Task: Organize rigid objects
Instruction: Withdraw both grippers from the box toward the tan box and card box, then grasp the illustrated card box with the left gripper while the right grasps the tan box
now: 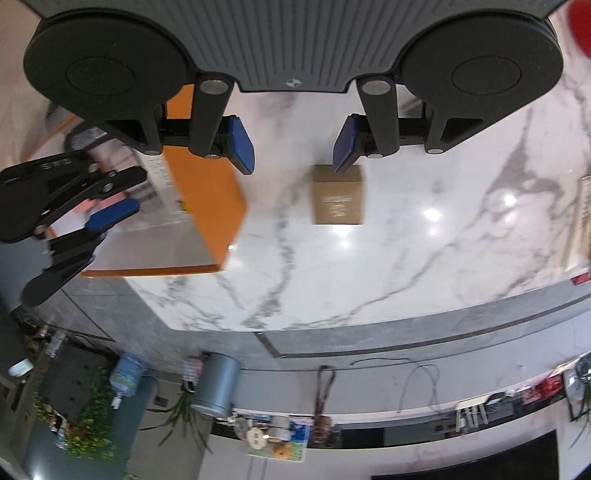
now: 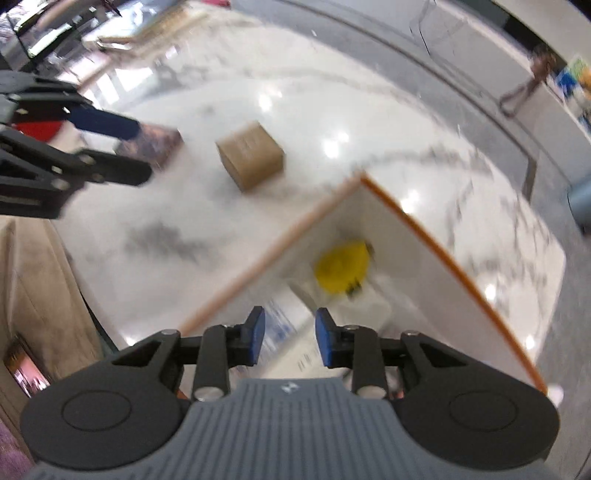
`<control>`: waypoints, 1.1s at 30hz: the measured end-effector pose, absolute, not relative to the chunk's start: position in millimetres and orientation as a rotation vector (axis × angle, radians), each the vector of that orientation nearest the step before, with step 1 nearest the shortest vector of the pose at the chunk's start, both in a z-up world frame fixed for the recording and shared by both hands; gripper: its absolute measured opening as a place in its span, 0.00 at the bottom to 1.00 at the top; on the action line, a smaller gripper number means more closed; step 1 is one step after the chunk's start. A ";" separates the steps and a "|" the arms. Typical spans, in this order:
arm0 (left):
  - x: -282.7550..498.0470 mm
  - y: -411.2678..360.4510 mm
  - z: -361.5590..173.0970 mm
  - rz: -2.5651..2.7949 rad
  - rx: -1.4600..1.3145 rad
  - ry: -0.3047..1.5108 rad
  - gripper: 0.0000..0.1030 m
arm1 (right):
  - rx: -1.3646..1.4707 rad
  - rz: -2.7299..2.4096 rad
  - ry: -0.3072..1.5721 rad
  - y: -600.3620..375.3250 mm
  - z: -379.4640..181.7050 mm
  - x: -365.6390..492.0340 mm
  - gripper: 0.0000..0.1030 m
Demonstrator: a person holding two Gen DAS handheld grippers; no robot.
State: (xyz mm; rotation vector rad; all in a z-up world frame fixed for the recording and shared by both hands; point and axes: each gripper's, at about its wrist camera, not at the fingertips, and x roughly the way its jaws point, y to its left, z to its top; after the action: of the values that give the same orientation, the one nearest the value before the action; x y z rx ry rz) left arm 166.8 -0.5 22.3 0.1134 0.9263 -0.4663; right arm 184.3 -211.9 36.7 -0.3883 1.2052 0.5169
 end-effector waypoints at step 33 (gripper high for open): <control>224.3 84.7 -89.9 -0.521 0.458 1.031 0.85 | -0.619 0.684 1.087 -78.8 -61.1 283.2 0.84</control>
State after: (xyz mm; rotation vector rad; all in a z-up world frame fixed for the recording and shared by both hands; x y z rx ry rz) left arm 224.3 84.7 -89.9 0.4579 1.0315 -0.5209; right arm 283.2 -78.8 -61.1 -0.6188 1.0867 0.6845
